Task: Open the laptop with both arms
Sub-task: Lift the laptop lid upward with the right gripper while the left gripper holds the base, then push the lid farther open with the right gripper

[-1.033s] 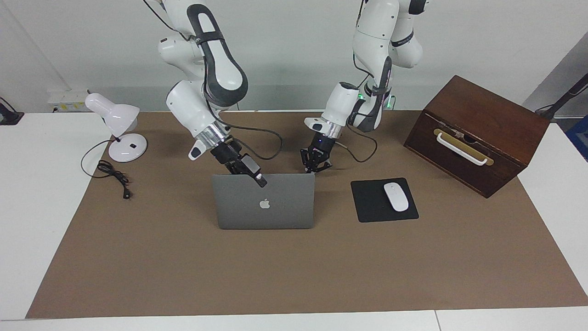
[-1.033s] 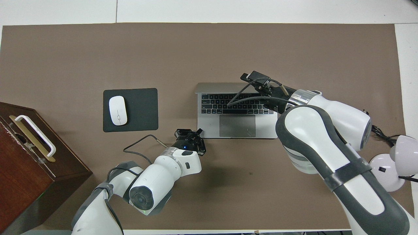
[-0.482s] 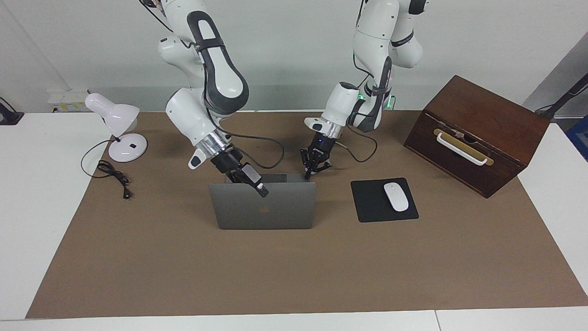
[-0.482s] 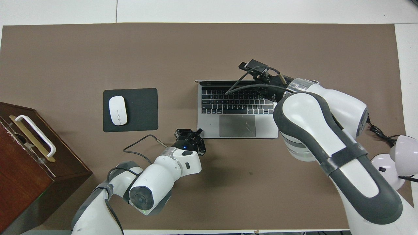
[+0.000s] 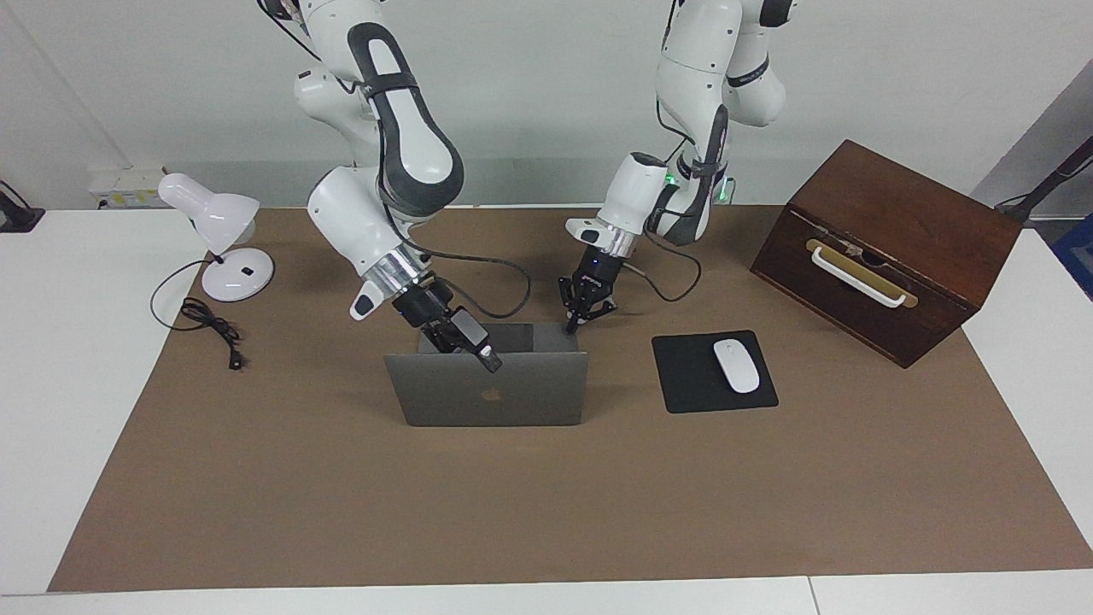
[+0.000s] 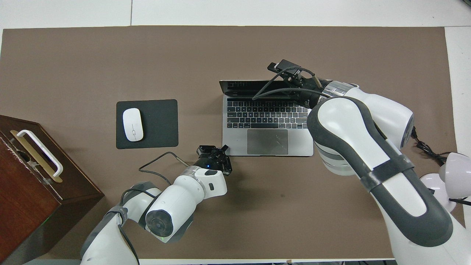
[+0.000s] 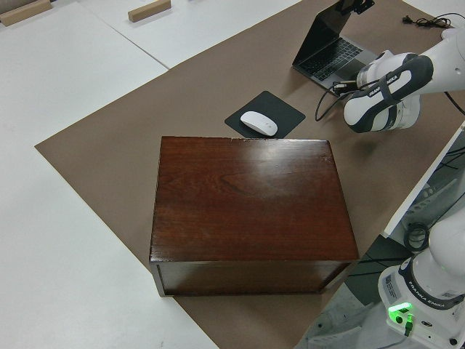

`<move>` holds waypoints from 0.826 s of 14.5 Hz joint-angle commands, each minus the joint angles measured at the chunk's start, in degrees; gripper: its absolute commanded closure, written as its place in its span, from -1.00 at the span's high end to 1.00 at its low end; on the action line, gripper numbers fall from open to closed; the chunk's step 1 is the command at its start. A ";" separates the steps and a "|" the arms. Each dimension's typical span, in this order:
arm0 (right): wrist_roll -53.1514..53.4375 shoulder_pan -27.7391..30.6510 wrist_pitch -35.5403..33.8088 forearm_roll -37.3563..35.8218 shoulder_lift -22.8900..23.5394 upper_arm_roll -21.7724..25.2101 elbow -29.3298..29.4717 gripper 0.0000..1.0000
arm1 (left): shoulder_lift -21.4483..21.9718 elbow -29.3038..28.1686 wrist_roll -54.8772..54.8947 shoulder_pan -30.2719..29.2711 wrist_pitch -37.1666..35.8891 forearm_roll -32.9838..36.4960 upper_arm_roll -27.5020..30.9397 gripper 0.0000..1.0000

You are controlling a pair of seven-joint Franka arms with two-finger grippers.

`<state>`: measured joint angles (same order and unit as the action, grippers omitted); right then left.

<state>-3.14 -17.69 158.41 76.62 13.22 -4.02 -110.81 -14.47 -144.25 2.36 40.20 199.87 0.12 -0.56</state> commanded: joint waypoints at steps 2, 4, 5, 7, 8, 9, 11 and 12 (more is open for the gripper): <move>-2.40 0.64 -0.12 1.07 2.68 -0.55 7.17 1.00 | -2.23 0.98 0.36 0.93 0.96 0.67 0.82 -1.00; -2.13 0.73 -0.47 1.07 3.74 -0.47 9.37 1.00 | -2.23 0.98 0.36 0.93 0.96 0.67 0.82 -1.00; -2.04 0.73 -0.47 1.07 3.92 -0.47 9.64 1.00 | -2.23 0.98 0.36 0.93 0.96 0.75 0.82 -1.00; -2.13 0.73 -0.30 0.99 4.88 -0.38 9.47 1.00 | -2.23 0.98 0.36 0.93 0.96 0.67 0.82 -1.00; -2.22 0.73 -0.30 0.90 5.59 -0.38 9.64 1.00 | -2.23 0.98 0.36 0.93 0.96 0.67 0.82 -1.00; -2.31 0.73 -0.21 0.81 6.46 -0.38 10.17 1.00 | -2.23 0.98 0.36 0.93 0.96 0.67 0.82 -1.00; -1.96 0.64 -0.04 0.81 7.17 -0.38 11.75 1.00 | -2.23 0.98 0.63 0.85 0.96 0.67 0.82 -1.00; -1.87 0.55 -0.12 0.81 7.09 -0.47 11.84 1.00 | -2.23 0.98 0.63 0.84 0.96 0.75 0.82 -1.00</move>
<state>-3.18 -17.68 158.36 76.62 18.87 -4.01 -101.55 -14.47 -144.25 2.40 40.20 199.87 0.12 -0.56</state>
